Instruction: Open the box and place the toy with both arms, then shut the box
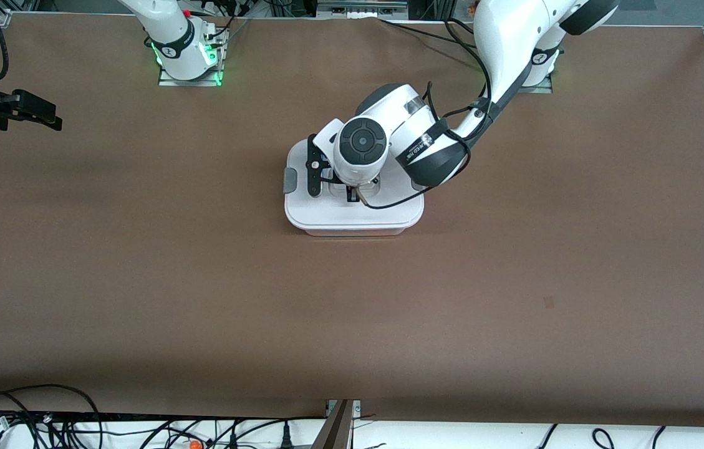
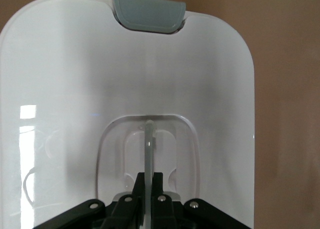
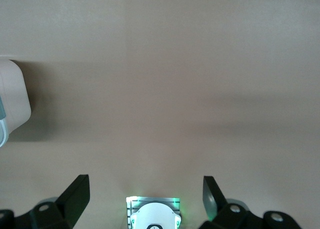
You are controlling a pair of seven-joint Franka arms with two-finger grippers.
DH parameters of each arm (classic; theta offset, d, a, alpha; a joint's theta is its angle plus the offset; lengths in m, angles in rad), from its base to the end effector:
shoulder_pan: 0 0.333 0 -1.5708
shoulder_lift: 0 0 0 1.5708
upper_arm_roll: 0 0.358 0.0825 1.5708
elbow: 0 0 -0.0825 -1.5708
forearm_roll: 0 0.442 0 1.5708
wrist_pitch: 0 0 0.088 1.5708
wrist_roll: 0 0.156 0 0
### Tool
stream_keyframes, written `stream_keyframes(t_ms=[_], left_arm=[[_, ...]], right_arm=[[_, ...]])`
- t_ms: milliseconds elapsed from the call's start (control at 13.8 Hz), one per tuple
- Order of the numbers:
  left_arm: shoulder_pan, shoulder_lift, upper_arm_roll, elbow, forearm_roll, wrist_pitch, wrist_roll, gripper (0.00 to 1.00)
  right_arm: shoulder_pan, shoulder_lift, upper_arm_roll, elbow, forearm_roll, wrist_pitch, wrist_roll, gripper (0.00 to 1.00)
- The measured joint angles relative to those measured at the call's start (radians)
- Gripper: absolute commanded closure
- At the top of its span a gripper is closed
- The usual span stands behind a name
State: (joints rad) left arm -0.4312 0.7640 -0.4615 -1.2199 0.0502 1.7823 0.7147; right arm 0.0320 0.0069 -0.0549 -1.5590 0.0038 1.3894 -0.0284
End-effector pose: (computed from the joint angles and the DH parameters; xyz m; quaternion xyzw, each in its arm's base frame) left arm 0.5718 -0.5637 0.3055 0.7140 -0.6840 -0.0752 0.1294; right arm 0.5857 -0.0127 0.6061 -0.9961 -0.0029 0.0881 0.0040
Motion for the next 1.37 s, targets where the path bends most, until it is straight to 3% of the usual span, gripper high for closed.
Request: stream_keyframes(t_ms=[361, 650, 939, 1084, 1373], left_arm=[[0.009, -0.011, 0.003, -0.001, 0.0, -0.022, 0.001, 0.0], [0.059, -0.108, 0.008, 0.018, 0.0, -0.154, -0.086, 0.0], [0.247, -0.255, 0.018, 0.021, 0.056, -0.33, -0.207, 0.0], [0.329, -0.309, 0.019, 0.021, 0.154, -0.351, -0.215, 0.0], [0.439, -0.401, 0.032, 0.025, 0.182, -0.352, -0.385, 0.0]], right_arm=[[0.0, 0.0, 0.0, 0.0, 0.0, 0.0, 0.0, 0.0], [0.0, 0.0, 0.0, 0.0, 0.0, 0.0, 0.0, 0.0], [0.0, 0.0, -0.001, 0.0, 0.001, 0.0, 0.0, 0.0], [-0.001, 0.001, -0.001, 0.0, 0.001, 0.0, 0.0, 0.0], [-0.001, 0.001, -0.001, 0.0, 0.001, 0.0, 0.0, 0.0]])
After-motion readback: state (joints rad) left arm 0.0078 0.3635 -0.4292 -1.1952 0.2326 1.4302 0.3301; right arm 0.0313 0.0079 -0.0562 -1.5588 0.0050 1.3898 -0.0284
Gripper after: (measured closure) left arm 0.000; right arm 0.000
